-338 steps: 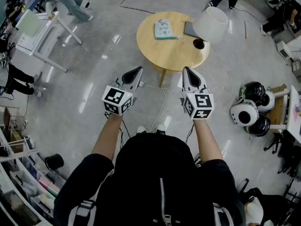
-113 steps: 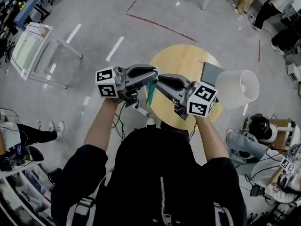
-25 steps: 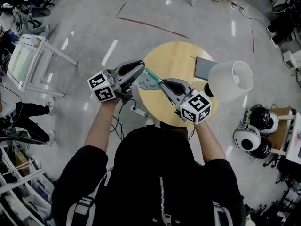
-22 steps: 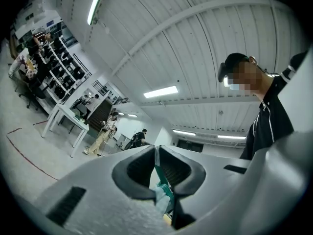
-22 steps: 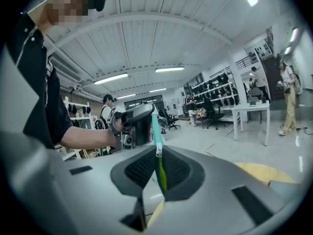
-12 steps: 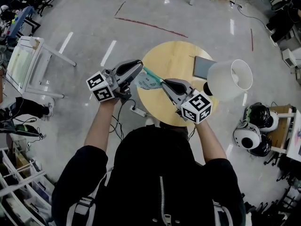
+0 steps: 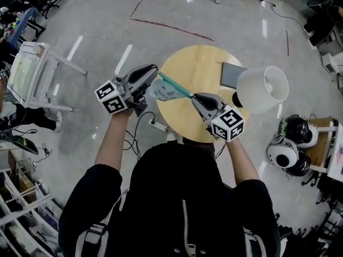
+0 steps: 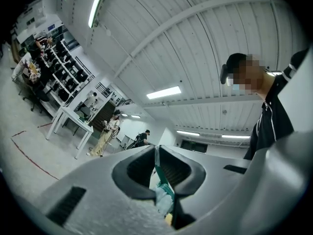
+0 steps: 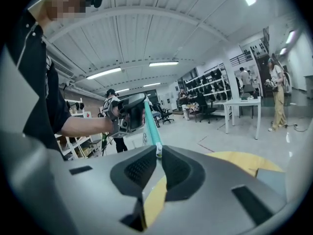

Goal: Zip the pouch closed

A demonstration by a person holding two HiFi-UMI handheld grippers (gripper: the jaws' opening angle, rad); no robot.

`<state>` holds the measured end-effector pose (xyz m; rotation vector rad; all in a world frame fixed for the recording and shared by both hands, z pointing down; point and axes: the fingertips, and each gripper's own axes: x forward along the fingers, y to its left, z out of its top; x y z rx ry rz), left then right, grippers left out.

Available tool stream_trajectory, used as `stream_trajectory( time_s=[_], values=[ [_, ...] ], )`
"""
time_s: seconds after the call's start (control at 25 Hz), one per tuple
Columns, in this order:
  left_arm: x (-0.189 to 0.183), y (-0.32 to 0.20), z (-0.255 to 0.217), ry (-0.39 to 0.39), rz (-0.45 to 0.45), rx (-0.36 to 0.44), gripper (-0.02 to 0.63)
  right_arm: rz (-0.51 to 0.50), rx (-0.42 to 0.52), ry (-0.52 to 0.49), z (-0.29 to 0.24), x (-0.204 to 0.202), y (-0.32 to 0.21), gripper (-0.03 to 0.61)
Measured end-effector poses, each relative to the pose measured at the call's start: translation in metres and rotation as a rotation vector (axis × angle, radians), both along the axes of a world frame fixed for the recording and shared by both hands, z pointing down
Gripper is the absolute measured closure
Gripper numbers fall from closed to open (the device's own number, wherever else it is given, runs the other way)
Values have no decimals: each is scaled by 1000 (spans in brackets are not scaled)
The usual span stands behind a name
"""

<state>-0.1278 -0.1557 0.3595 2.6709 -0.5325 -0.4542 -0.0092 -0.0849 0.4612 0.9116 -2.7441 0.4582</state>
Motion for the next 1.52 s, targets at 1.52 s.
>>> stream_trajectory(
  time_s=[1.52],
  values=[
    [21, -32, 68, -462, -240, 79, 577, 535, 60, 19, -16, 76, -51, 575]
  ],
)
